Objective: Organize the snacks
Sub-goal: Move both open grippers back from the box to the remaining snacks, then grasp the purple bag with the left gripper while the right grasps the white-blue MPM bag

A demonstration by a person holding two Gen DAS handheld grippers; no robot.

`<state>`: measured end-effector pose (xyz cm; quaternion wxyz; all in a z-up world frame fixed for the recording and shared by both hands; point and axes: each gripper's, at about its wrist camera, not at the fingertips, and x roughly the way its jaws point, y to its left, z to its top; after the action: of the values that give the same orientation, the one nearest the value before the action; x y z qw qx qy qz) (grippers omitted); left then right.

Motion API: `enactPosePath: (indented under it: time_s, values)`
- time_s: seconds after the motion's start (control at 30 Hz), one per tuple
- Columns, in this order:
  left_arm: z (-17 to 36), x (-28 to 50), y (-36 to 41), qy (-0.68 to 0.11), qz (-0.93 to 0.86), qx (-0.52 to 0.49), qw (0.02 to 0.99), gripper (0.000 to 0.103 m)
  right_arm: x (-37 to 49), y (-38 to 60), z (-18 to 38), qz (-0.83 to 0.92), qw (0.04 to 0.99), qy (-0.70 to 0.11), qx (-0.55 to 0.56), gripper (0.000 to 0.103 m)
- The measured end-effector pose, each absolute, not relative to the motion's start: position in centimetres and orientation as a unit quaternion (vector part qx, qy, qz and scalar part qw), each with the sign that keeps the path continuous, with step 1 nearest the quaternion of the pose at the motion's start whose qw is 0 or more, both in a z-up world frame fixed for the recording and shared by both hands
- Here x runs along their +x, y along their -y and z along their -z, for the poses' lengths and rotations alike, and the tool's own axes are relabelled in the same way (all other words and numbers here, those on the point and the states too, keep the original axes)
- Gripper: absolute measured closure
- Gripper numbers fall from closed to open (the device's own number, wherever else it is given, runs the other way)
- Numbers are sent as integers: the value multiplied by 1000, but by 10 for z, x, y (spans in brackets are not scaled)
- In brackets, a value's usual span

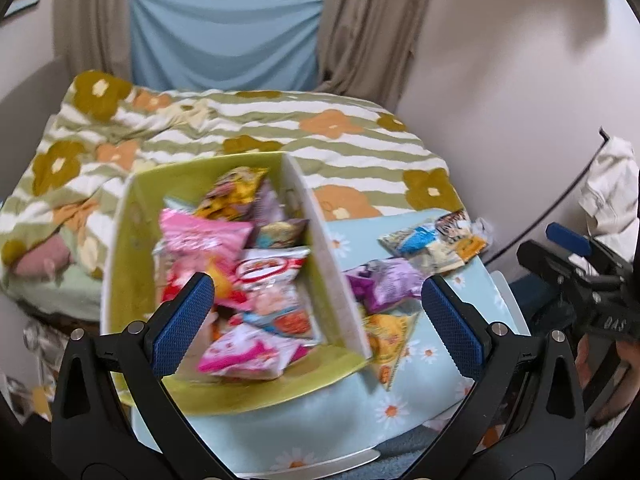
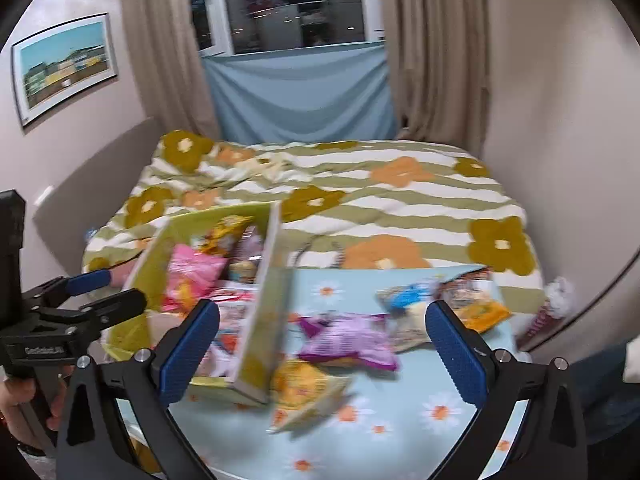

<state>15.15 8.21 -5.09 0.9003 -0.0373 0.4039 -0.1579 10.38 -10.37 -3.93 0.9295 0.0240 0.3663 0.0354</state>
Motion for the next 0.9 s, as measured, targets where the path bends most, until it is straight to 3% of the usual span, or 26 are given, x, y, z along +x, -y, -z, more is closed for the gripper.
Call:
enactPosePath:
  time_s: [0.4,0.9]
  values:
    - [88,194,34,-456,145,-26,878,0,149,208,61,-40,916,-397,40,0]
    - [197,259,112,-563,31,-26,825,0,242,254,148,-150,858,-492,11,5]
